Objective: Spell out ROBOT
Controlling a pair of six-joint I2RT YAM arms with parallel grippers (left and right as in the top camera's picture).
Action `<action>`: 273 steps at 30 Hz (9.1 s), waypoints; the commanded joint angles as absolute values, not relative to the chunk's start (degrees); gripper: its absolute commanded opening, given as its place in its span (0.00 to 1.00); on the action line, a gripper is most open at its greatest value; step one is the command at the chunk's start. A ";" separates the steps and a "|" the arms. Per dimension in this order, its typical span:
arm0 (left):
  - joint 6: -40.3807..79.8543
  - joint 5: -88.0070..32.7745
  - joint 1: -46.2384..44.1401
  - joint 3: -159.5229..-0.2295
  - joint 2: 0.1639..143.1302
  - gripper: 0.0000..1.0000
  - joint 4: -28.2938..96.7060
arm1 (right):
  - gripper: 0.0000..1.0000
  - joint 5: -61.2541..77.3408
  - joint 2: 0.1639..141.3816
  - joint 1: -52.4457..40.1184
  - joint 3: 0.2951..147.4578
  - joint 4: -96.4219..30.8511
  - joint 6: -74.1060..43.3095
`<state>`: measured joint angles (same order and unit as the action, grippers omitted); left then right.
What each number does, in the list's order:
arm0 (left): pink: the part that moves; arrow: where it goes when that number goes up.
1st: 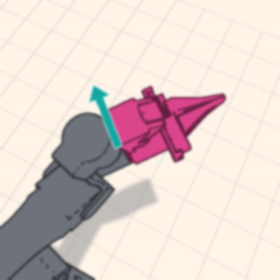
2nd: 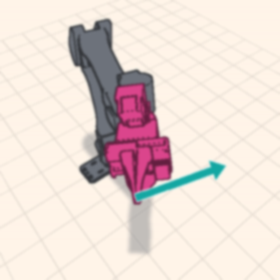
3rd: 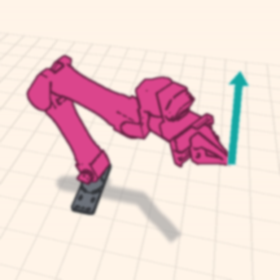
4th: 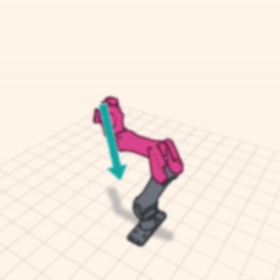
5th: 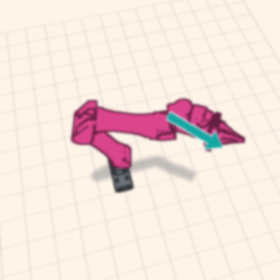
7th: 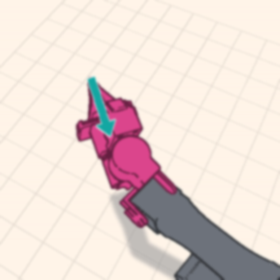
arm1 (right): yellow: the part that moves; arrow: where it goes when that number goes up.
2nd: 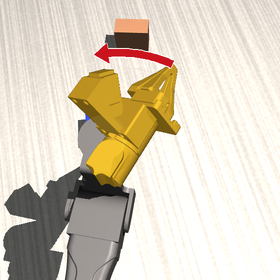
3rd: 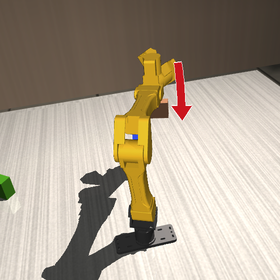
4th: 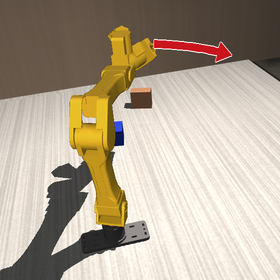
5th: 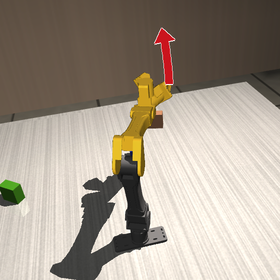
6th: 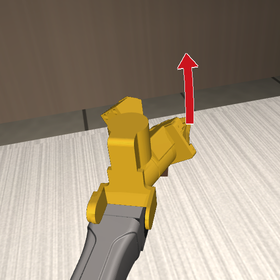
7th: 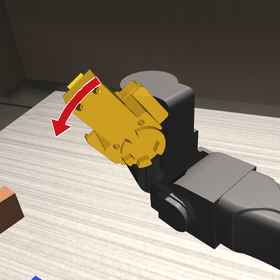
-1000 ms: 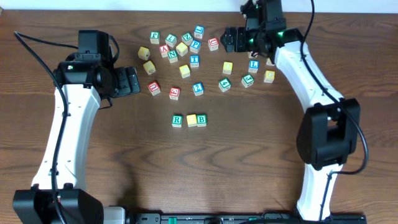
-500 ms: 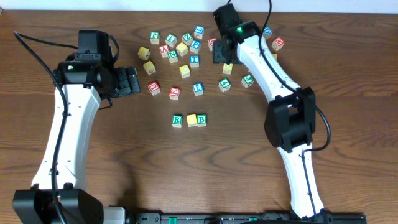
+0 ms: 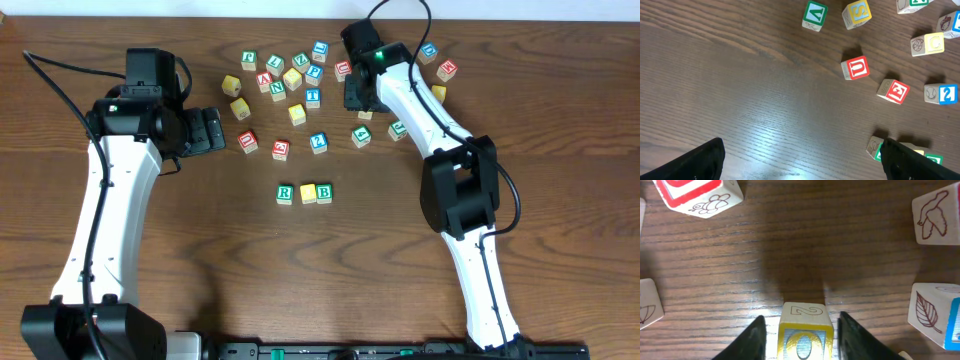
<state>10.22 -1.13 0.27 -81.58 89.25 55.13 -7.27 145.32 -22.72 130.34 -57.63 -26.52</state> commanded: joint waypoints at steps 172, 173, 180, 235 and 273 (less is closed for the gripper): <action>9.45 -0.58 0.36 -82.63 88.95 0.98 55.24 | 0.68 0.36 133.53 -31.07 120.70 -41.23 -13.65; 9.45 -0.58 0.36 -82.63 88.95 0.98 55.24 | 0.68 0.36 134.47 -31.07 120.73 -39.57 -13.65; 9.45 -0.58 0.36 -82.63 88.95 0.98 55.24 | 0.66 -1.63 137.36 -30.96 120.73 -34.63 -13.82; 9.43 -0.58 0.36 -82.63 88.95 0.98 55.24 | 0.52 -4.45 145.45 -30.39 120.68 -29.32 -20.62; 9.45 -0.58 0.36 -82.63 88.95 0.97 55.24 | 0.22 -5.82 143.92 -30.30 120.33 -28.14 -22.68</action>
